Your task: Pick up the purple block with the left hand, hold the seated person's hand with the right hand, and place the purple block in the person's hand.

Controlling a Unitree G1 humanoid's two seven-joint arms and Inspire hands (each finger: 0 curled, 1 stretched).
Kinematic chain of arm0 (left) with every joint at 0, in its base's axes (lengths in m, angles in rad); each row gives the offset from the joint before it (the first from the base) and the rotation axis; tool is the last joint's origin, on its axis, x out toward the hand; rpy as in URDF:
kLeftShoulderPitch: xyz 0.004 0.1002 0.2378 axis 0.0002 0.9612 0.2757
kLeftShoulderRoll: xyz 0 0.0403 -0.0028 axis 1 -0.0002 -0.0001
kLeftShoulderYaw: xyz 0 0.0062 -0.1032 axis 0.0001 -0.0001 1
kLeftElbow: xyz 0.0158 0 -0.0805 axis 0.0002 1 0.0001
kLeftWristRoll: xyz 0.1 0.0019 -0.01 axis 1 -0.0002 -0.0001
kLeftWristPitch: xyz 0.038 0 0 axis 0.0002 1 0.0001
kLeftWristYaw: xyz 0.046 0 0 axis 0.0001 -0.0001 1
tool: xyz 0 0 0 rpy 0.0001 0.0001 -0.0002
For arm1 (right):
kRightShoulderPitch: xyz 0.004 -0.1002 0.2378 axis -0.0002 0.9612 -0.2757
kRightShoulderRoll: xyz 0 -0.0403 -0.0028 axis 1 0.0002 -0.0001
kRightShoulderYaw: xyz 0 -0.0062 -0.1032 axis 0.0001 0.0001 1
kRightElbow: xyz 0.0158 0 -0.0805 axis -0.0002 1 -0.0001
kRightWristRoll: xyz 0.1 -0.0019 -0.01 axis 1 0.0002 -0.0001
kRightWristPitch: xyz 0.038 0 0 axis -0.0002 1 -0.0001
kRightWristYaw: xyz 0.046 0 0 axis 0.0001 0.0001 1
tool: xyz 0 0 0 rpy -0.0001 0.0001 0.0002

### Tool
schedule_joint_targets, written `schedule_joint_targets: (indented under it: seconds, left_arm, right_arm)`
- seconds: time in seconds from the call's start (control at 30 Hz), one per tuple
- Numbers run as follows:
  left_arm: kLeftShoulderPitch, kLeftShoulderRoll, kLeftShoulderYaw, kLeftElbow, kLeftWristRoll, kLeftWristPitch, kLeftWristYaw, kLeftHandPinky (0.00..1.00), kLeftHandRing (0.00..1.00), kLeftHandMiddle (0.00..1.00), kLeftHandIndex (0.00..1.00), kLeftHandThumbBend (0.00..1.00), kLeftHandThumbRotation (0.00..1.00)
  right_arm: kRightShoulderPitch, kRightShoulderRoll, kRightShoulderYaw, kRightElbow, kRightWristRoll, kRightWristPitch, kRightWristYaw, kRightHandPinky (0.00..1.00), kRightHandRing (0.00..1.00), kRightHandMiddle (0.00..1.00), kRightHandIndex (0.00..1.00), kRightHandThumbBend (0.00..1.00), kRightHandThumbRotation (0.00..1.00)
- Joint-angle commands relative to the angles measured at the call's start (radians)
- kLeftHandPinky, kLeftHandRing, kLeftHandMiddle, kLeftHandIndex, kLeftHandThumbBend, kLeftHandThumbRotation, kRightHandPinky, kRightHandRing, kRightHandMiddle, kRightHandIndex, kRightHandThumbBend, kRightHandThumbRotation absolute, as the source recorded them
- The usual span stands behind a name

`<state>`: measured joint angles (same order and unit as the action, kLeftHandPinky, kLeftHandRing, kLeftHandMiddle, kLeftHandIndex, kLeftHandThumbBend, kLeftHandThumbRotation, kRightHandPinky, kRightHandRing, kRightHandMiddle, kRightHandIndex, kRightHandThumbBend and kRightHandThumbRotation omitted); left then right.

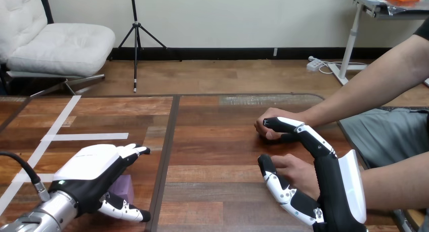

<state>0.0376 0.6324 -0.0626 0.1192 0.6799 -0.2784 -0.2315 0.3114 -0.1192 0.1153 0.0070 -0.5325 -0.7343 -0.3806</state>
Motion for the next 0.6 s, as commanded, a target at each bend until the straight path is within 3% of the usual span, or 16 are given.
schedule_joint_targets:
  seconds: [0.0, 0.57]
  left_arm:
    - [-0.039, 0.035, 0.012, -0.043, -0.012, -0.01, 0.02, 0.89, 0.93, 0.94, 0.9, 0.91, 0.29]
    - [-0.03, 0.041, 0.008, -0.049, 0.013, 0.03, 0.028, 0.86, 0.91, 0.93, 0.88, 0.88, 0.27]
  right_arm:
    - [-0.037, -0.003, -0.012, -0.048, -0.003, 0.005, 0.007, 0.67, 0.73, 0.72, 0.7, 0.34, 0.22]
    - [-0.043, -0.002, -0.01, -0.051, -0.005, 0.011, 0.007, 0.66, 0.73, 0.72, 0.69, 0.35, 0.22]
